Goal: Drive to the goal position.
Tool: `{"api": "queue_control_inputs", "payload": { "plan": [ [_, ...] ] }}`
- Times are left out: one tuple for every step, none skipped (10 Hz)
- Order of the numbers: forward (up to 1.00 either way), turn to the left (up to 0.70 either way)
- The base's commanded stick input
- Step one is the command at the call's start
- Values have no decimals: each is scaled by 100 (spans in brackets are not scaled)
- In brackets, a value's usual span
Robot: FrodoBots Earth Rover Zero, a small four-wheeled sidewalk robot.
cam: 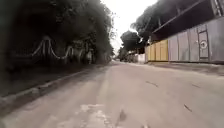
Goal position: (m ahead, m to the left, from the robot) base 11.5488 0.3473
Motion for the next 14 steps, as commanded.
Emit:
{"api": "queue_control_inputs", "payload": {
  "plan": [
    [85,-4],
    [85,4],
    [85,3],
    [85,2],
    [85,1],
    [85,2],
    [85,2],
    [85,1],
    [85,0],
    [85,4],
    [85,10],
    [85,9],
    [85,-31],
    [85,-12]
  ]
}}
